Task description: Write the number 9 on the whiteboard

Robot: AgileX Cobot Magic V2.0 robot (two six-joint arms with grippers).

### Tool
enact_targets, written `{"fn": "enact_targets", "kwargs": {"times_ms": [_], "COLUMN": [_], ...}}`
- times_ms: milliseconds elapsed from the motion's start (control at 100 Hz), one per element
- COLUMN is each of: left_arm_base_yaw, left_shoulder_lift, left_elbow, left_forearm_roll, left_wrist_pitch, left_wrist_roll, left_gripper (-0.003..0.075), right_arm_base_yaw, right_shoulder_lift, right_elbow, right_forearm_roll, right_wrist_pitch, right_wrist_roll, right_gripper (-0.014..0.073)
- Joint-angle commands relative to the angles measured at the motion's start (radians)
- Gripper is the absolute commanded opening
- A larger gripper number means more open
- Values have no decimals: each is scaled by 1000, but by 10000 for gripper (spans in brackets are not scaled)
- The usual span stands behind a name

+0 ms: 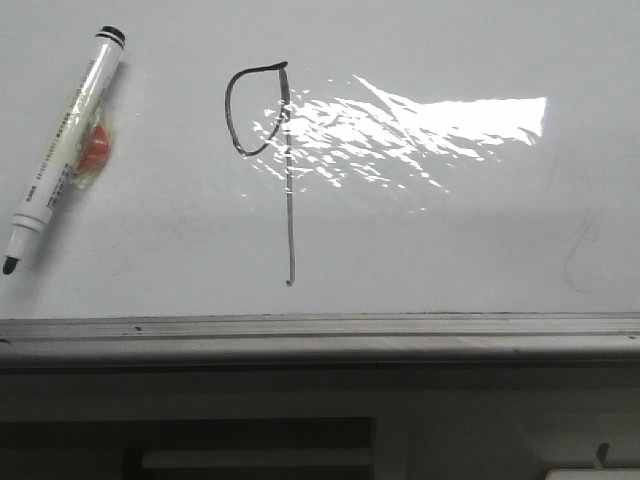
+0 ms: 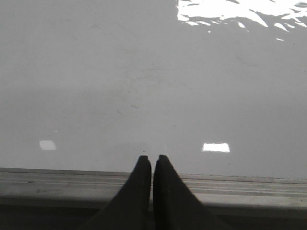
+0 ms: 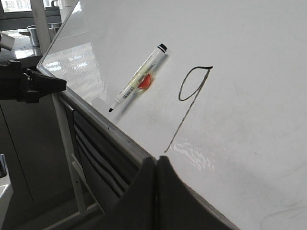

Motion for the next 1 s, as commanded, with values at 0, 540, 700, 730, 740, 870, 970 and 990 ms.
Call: {"fn": "enact_targets", "kwargs": {"times_ms": [0,540,700,730,740,870,970,990], "left_arm_base_yaw": [2,2,2,2,2,2,2,2], "left_shoulder_lift": [-29,-28,-28,-28,-28,-28,-28,-28], "left_elbow": [21,21,21,21,21,19,19,19], "left_forearm_roll": [-14,-14,-14,-14,-14,-14,-14,-14], "left_wrist_pitch": [-47,-47,-47,-47,-47,-47,-47,-47], "left_wrist_roll": [3,3,3,3,3,3,3,3], "left_gripper": [-20,-20,-20,-20,-20,-20,-20,-20], "right_arm_base_yaw": [5,5,5,5,5,-9,-66,-81], "right_shoulder_lift": [5,5,5,5,5,5,5,5], "right_elbow": [-24,-24,-24,-24,-24,-17,12,18], "right_forearm_roll": [-11,-11,-11,-11,-11,-56,-57,-57], "right_wrist_pitch": [-79,-79,-79,-79,-79,-75,-101,-108], "right_wrist_roll": [-6,-6,-6,-6,-6,-6,-6,-6], "right_gripper": [-67,-67,-67,-67,-67,-67,-67,-67]}}
